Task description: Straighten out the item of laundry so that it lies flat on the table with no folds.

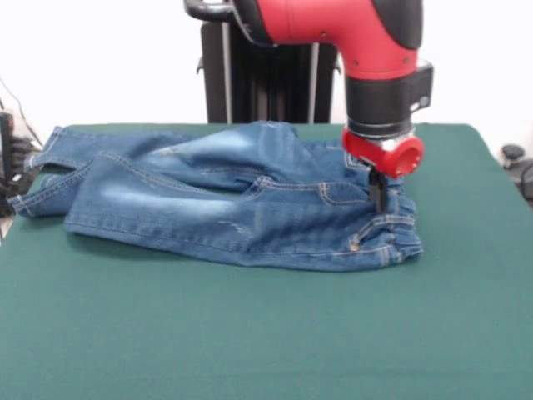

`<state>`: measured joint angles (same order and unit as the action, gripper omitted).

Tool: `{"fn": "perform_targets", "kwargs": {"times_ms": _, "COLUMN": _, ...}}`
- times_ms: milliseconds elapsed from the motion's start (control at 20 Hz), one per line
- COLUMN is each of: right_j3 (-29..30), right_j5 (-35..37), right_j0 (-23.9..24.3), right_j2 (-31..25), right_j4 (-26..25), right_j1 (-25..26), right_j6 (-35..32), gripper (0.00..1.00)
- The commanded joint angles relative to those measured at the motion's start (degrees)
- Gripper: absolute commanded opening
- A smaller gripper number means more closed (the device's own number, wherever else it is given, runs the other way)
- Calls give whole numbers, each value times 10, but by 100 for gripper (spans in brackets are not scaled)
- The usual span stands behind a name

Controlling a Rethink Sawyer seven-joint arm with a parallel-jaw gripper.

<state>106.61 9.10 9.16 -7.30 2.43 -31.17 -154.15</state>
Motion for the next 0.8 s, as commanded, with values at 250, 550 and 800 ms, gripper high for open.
{"fn": "perform_targets", "kwargs": {"times_ms": 250, "right_j3": -5, "right_j5": -61, "right_j0": -24, "right_j2": -81, "right_j4": 60, "right_j1": 46, "right_j6": -97, "gripper": 0}}
{"fn": "perform_targets", "kwargs": {"times_ms": 550, "right_j3": -8, "right_j5": -74, "right_j0": -27, "right_j2": -88, "right_j4": 70, "right_j1": 52, "right_j6": -97, "gripper": 0}}
{"fn": "perform_targets", "kwargs": {"times_ms": 800, "right_j3": 2, "right_j5": -69, "right_j0": -28, "right_j2": -100, "right_j4": 81, "right_j1": 38, "right_j6": -102, "gripper": 0}}
